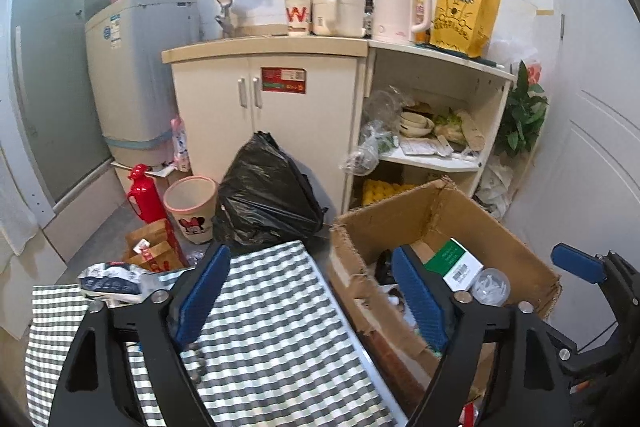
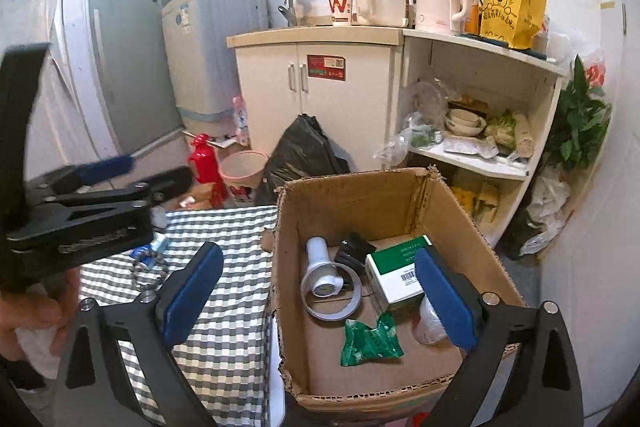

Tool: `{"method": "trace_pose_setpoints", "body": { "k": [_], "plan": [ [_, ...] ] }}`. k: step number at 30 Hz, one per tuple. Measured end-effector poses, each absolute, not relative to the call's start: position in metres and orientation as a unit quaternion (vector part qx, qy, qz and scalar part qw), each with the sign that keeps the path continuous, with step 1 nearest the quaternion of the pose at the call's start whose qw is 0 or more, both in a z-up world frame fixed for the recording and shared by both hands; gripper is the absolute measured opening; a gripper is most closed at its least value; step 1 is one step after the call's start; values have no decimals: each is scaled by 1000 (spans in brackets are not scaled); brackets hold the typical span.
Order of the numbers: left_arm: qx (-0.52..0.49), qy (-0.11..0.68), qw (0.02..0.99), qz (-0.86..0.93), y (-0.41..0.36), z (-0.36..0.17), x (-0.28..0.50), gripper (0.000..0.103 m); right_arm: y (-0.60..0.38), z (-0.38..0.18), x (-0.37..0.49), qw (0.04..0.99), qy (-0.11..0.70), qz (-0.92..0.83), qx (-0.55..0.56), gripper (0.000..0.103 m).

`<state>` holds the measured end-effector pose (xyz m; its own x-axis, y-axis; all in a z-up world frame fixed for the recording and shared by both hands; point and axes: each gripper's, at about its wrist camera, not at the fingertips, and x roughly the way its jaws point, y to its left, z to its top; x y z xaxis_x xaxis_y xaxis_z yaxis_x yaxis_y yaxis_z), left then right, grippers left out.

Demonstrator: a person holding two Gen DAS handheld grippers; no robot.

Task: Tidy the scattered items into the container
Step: 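Move both grippers back over the table toward the remaining items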

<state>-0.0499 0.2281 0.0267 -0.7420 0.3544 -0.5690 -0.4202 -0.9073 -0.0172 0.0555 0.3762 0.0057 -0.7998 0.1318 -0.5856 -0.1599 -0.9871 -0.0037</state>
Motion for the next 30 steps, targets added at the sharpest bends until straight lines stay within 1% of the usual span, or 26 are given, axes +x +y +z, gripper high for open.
{"method": "trace_pose_setpoints", "body": {
  "k": [1, 3, 7, 17, 30],
  "plan": [
    [-290, 56, 204, 933, 223, 27, -49, 96, 372, 6, 55, 80, 18, 949, -305, 99],
    [-285, 55, 195, 937, 212, 29, -47, 99, 365, 8, 54, 78, 17, 950, -301, 99],
    [-278, 50, 176, 943, 191, 31, -45, 103, 351, 12, 52, 72, 8, 954, -292, 103],
    [-280, 41, 133, 950, 143, 31, -43, 103, 313, 16, 45, 58, -13, 961, -270, 103],
    [-270, 39, 91, 958, 95, 32, -33, 103, 280, 17, 43, 34, -10, 966, -257, 103]
  ]
}}
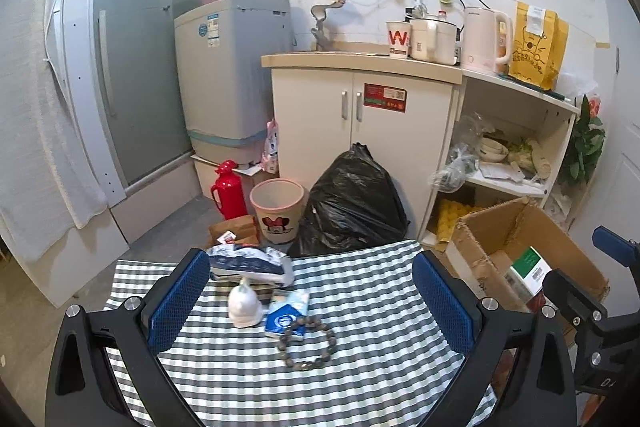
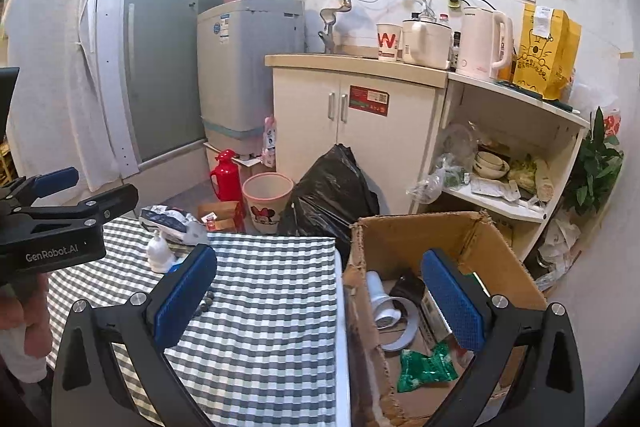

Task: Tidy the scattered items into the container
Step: 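Move both grippers back over the table toward the remaining items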

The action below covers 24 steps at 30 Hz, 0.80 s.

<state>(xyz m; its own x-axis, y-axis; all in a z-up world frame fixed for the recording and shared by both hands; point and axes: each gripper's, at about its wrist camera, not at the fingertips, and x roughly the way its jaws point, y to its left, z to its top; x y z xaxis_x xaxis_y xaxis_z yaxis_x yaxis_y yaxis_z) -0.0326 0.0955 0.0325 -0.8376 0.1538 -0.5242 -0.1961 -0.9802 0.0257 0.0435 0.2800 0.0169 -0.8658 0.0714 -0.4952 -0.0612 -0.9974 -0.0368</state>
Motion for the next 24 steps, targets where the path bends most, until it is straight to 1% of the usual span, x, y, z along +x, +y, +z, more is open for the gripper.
{"method": "trace_pose_setpoints", "body": {
  "k": [6, 12, 24],
  "plan": [
    [-273, 48, 76, 958, 76, 29, -25, 103, 265, 12, 43, 19, 5, 966, -258, 103],
    [-283, 27, 61, 957, 45, 23, -24, 103, 244, 12, 37, 3, -10, 966, -258, 103],
    [-292, 12, 17, 956, -3, 14, -36, 103, 213, 0, 20, -25, -25, 962, -271, 103]
  ]
}}
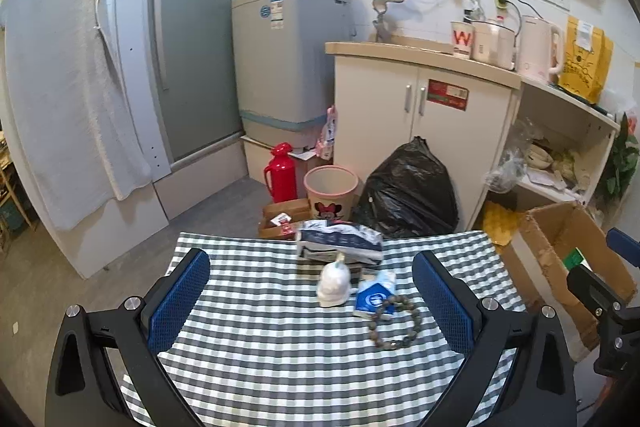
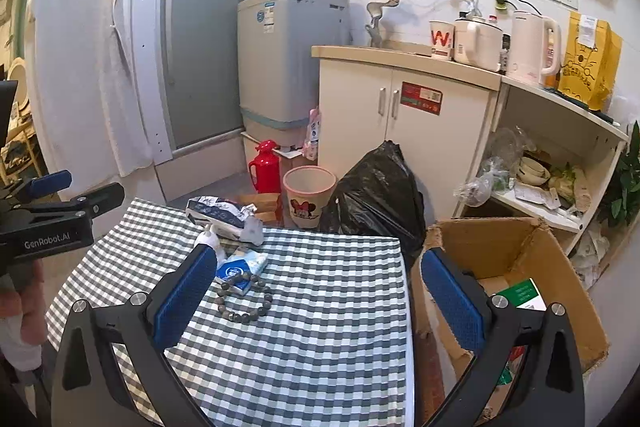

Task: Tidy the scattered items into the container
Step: 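Move both grippers back over the table toward the remaining items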

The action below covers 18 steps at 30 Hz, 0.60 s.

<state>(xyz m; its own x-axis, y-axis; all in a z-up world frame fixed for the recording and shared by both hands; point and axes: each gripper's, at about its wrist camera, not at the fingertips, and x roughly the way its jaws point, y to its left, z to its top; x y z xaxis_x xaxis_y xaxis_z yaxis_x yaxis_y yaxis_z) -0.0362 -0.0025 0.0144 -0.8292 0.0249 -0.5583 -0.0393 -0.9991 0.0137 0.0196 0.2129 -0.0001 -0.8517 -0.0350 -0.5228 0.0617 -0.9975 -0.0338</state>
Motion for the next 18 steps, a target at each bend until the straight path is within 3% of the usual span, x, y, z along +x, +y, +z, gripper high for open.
{"method": "trace_pose_setpoints", "body": {
  "k": [18],
  "plan": [
    [-341, 16, 5, 940, -22, -30, -63, 103, 191, -35, -17, 62, 51, -951, 298, 103]
  ]
}}
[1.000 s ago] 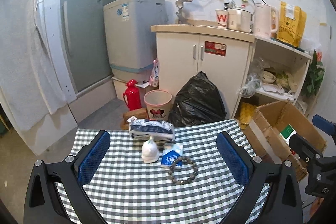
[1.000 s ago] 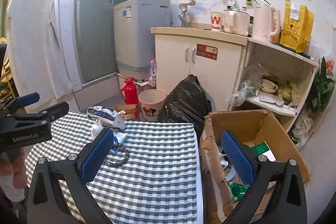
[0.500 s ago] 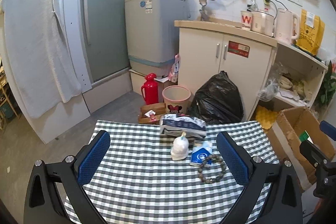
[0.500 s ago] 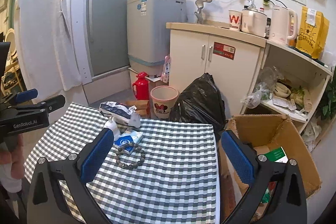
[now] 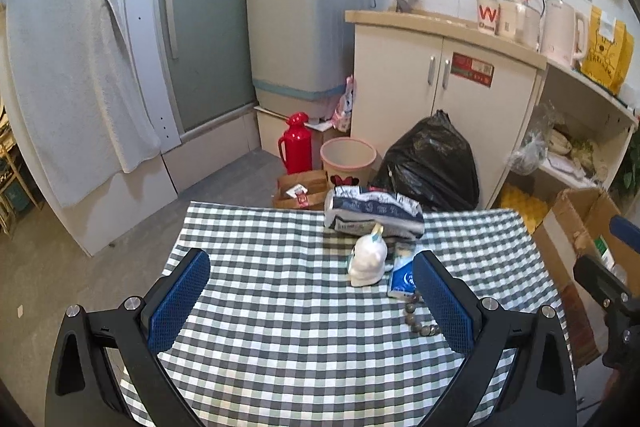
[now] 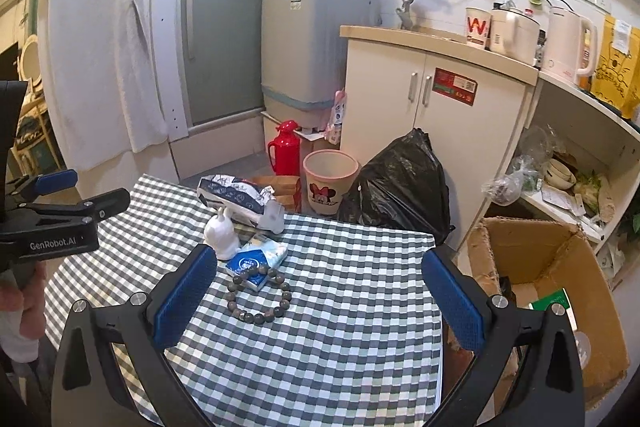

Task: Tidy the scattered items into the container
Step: 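Move both grippers back over the table toward the remaining items, then grasp the white rabbit figurine with the left gripper while the right gripper approaches the floral tissue pack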

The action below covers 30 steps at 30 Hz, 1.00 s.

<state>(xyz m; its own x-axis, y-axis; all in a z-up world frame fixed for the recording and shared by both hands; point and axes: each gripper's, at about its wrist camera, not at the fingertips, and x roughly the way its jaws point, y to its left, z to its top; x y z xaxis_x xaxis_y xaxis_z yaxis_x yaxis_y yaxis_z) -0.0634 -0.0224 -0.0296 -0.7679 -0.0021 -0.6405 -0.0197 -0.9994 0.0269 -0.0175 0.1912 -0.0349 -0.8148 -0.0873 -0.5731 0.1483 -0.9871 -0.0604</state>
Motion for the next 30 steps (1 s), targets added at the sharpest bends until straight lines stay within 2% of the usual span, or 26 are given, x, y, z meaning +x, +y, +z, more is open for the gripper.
{"method": "trace_pose_setpoints", "body": {
  "k": [16, 30],
  "plan": [
    [-388, 8, 44, 921, -9, -73, -104, 103, 183, -71, -70, 94, 79, -932, 342, 103],
    [-422, -7, 55, 905, -5, -107, -142, 103, 177, -94, -110, 116, 71, -920, 369, 103]
  ]
}}
